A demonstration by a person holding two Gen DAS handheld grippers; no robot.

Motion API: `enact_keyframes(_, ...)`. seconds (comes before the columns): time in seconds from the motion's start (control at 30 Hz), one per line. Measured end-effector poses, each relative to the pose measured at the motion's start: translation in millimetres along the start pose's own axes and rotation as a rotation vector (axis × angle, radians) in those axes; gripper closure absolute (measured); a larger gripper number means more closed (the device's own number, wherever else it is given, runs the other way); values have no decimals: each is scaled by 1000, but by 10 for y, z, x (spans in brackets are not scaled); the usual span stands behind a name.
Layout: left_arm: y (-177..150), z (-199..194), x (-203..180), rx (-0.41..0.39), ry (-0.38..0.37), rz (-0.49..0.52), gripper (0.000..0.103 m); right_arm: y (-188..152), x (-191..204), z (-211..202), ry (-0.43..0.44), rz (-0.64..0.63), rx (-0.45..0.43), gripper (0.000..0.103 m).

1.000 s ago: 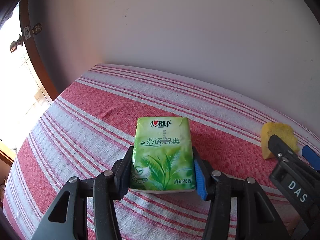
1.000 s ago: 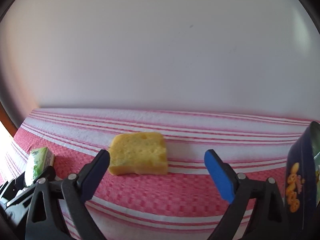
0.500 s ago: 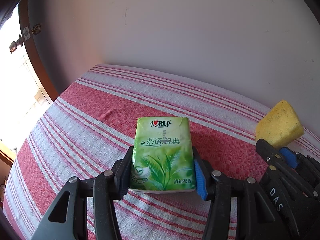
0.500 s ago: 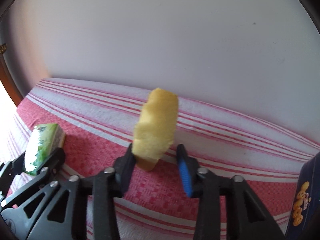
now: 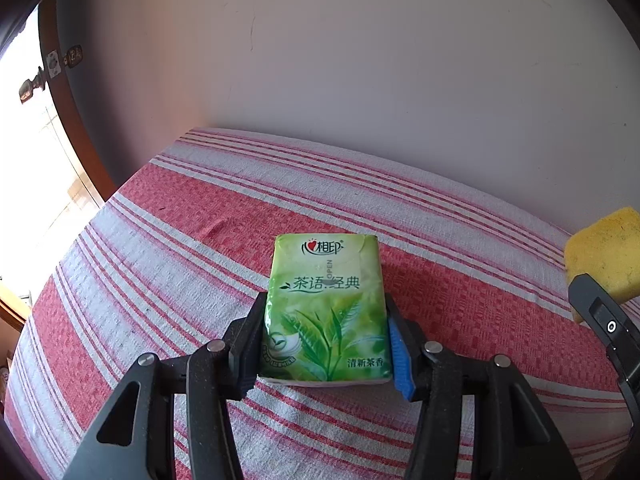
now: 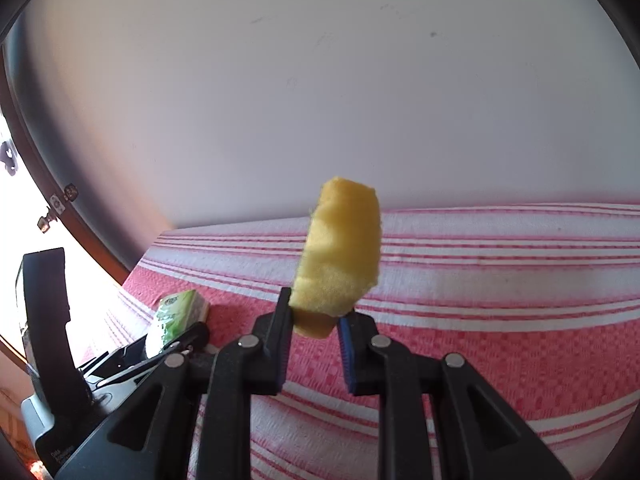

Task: Organize objects
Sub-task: 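Lift and carry the tissue pack and sponge over the tin with both grippers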

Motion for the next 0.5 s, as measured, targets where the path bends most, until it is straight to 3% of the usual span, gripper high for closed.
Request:
enact_keyframes(0.27, 57, 46, 145, -4, 9, -30, 48, -124, 9, 72, -98, -24, -81, 83)
enact_keyframes(0.4, 17, -59, 246, -36, -11, -106, 48, -146, -70, -249, -179, -47, -156, 83)
enact_keyframes(0.5, 22, -189, 291, -105, -9, -124, 48, -170, -90, -434, -226, -72, -203, 83)
Point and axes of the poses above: each gripper's, at about its wrist camera, not at the fingertips, and z roughly the way its jaws point, x to its left, y to its top, the point moved 7 cm from there along z, roughly the way its jaws point, and after that the axes turned 3 degrees about x, right-handed, at the moved point
